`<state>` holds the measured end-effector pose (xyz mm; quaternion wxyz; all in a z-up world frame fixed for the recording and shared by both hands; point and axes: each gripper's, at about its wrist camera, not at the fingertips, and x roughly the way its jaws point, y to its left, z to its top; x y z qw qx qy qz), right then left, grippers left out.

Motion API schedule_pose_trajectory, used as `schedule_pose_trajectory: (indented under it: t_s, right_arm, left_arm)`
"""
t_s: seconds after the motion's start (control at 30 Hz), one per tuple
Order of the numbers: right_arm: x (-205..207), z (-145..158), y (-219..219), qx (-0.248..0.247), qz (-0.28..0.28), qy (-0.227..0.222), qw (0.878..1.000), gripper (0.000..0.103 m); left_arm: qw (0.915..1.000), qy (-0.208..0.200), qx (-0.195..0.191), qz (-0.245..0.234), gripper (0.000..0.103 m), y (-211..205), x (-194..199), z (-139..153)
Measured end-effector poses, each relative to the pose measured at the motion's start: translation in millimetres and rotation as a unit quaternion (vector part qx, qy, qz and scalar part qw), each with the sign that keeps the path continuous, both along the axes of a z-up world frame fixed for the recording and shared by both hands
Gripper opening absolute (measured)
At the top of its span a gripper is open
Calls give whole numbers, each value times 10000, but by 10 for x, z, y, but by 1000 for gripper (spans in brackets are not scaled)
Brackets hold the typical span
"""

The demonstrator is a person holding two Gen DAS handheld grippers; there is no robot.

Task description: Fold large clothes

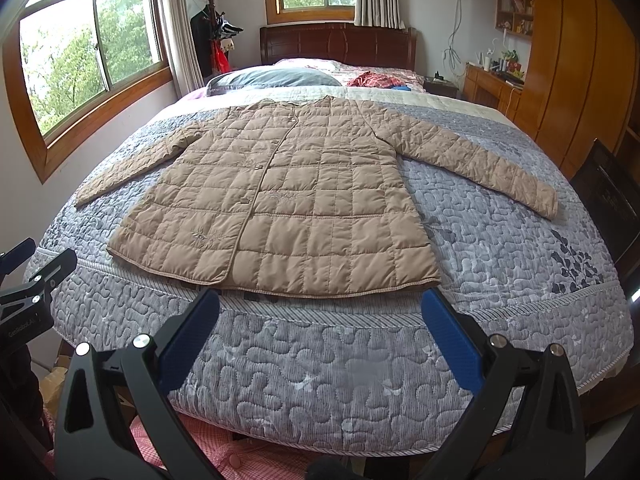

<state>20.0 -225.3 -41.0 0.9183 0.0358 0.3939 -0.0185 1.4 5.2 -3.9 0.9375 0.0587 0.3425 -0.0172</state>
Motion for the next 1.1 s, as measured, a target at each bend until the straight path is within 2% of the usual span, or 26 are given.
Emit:
schedule_pose_trajectory:
  t_s: [0.4,0.6,0.73,0.9,1.0,1.1]
  right_arm:
    - [42,-28,66,-4,14,23,10000,100]
    - [198,-20,17,51,45,70,10000,100]
    - [405,-75,-108,97,-1,166,9998,100]
    - [874,-328,-461,411,-56,712,9966,100]
    - [1144,-451,-798,697,-225,923,9930,100]
    - [1370,-459,-1278,941,-632,804,9903,100]
  left_arm:
    - [10000,8,4,2,99,0,2,-6]
    - [9999,99,44,-8,99,15,112,-69]
    - [9992,385,34,-68,99,1,395,-163]
    - [9926,1199,3,-182,99,-62,966,-427]
    - [9879,1517,18,-311,99,-165,1326,-555]
    - [9855,1641,-8,-426,99,-322,1708,-591]
